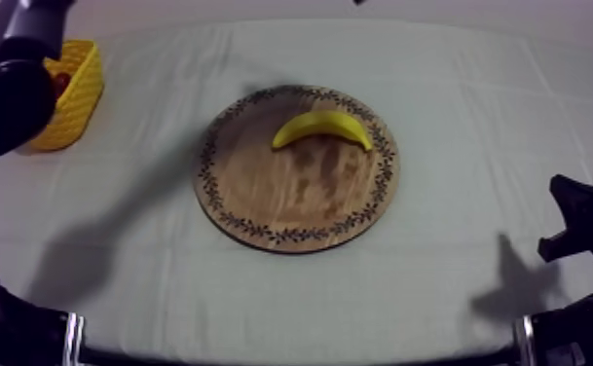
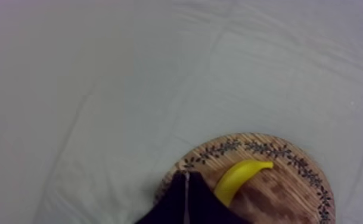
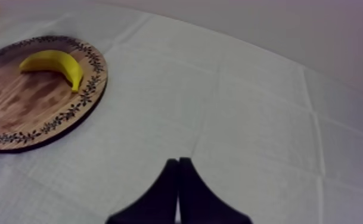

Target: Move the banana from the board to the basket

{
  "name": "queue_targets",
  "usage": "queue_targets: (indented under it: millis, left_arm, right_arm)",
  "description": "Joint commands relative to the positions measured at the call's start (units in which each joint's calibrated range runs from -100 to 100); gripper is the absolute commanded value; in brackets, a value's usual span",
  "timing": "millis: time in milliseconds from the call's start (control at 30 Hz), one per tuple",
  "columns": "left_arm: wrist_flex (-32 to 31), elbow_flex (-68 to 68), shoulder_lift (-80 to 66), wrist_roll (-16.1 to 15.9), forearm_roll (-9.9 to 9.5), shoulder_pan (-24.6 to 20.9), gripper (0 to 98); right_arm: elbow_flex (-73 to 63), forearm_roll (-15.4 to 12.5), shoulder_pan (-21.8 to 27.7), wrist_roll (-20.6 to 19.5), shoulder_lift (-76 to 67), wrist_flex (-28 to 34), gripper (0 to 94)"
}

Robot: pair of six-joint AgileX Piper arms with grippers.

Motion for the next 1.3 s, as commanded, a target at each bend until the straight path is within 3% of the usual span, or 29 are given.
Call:
queue_targets:
  millis: [0,267,367,467,667,767,900,1267]
  left_arm:
    - [0.3,1.5,1.2,-0.2,-0.10,0.3,0.1]
    - [-0.1,7.3,3.4,-0.3,-0.10,1.5,0.5]
    - [-0.8,9.7,3.8,0.0,-0.13,1.7,5.3]
    - [-2.0,13.0,3.6,0.5,-0.24,1.8,20.2]
    - [-5.2,20.5,2.0,1.3,-1.15,1.7,62.2]
    - [-5.7,22.2,2.4,1.1,-1.38,1.5,73.5]
    - [-6.6,23.8,3.4,0.7,-1.49,1.2,78.0]
    - [-7.9,23.8,8.5,-0.3,-1.55,0.7,76.6]
  right_arm:
    - [0.0,0.0,0.0,0.0,0.0,0.0,0.2]
    - [0.0,0.0,0.0,0.0,0.0,0.0,0.2]
    - [0.0,0.0,0.0,0.0,0.0,0.0,0.2]
    - [0.0,0.0,0.0,0.0,0.0,0.0,0.2]
    - [0.0,0.0,0.0,0.0,0.0,0.0,0.2]
    - [0.0,0.0,0.0,0.0,0.0,0.0,0.2]
    - [0.0,0.0,0.0,0.0,0.0,0.0,0.2]
    - [0.0,0.0,0.0,0.0,0.0,0.0,0.2]
